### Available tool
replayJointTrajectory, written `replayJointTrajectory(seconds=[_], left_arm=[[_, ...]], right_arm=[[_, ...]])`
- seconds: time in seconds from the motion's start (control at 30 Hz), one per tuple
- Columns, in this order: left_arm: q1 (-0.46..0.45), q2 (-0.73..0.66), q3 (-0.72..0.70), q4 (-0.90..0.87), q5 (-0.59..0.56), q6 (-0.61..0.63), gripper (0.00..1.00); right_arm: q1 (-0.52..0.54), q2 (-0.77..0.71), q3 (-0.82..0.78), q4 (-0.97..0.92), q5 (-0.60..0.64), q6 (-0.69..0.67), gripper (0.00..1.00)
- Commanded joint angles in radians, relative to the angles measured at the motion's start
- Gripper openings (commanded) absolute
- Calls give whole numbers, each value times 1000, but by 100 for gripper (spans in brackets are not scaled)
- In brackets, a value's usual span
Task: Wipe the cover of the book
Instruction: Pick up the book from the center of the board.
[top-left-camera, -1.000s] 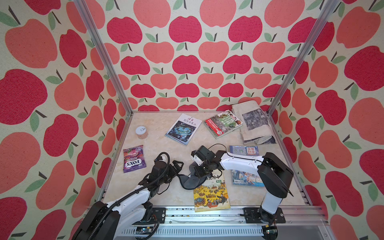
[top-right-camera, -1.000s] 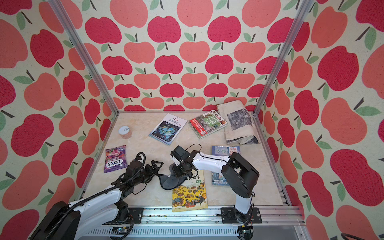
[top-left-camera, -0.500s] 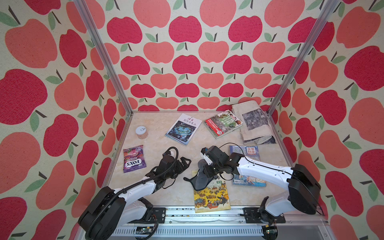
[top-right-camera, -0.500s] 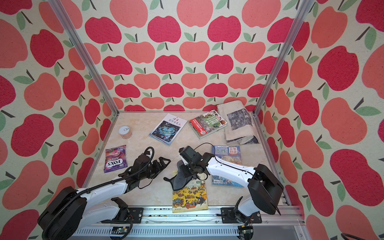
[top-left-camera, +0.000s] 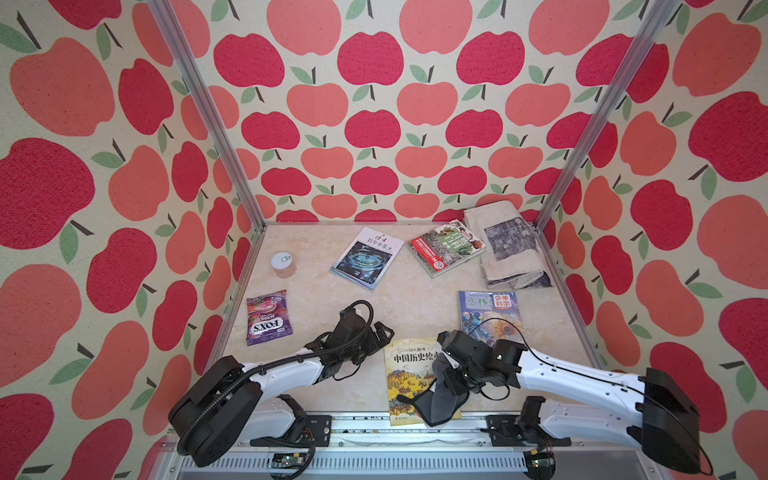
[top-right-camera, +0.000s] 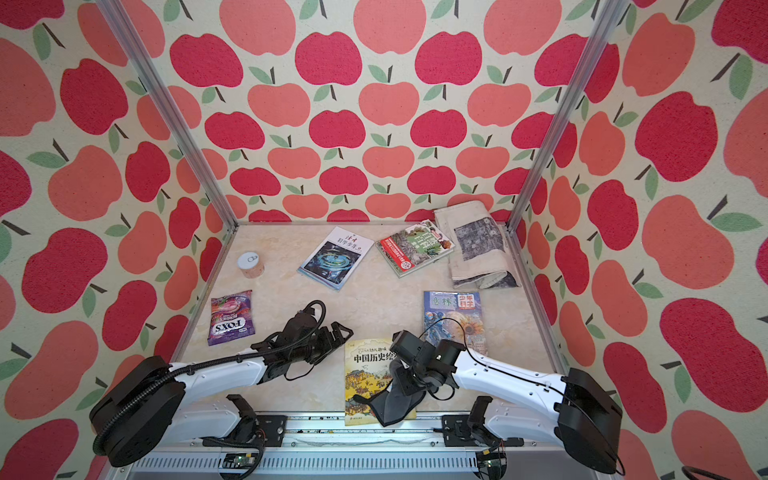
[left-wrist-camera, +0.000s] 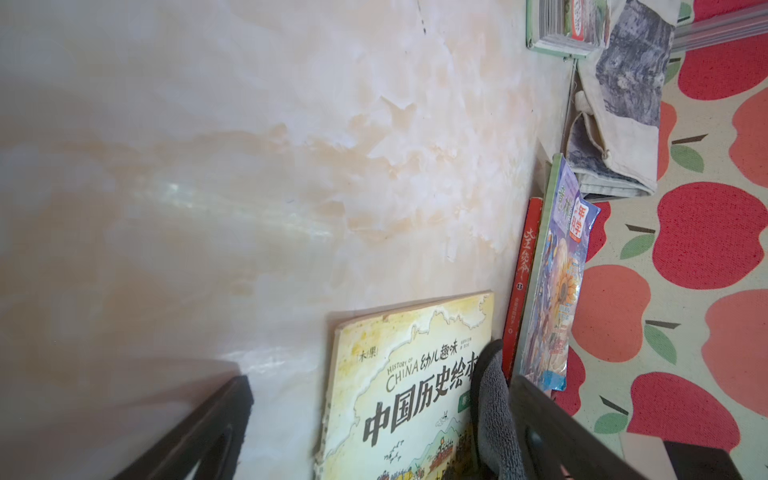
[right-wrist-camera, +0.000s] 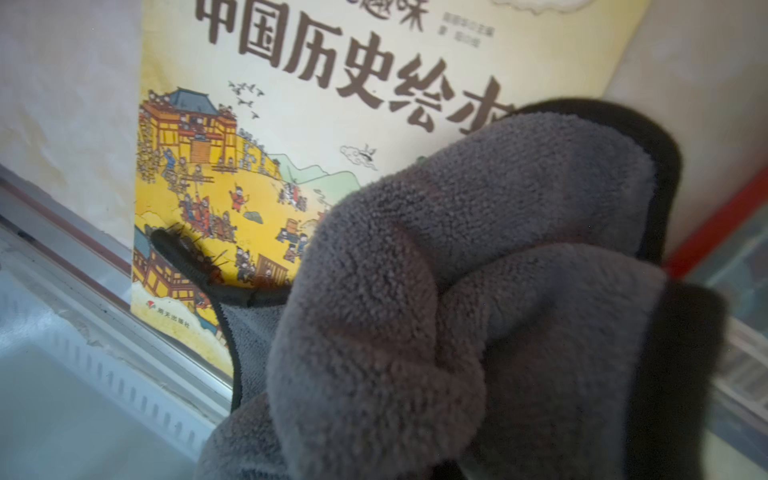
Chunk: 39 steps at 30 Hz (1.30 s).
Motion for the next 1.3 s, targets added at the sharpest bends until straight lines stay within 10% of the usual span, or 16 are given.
replayJointTrajectory(seconds=[0.0, 0.33, 0.63, 1.27], left_arm=[[-41, 66, 0, -12, 37, -96, 99], [21, 334, 47, 371, 168, -165, 100], [201, 475, 97, 459, 321, -95, 85], [215, 519, 45, 486, 290, -11, 11]], right_arm=[[-25, -46, -74, -50, 32, 93, 4], [-27, 259, -39, 283, -59, 93, 3], [-276, 469, 123, 371, -151, -104, 3], [-357, 522, 355, 272, -266, -275, 2]])
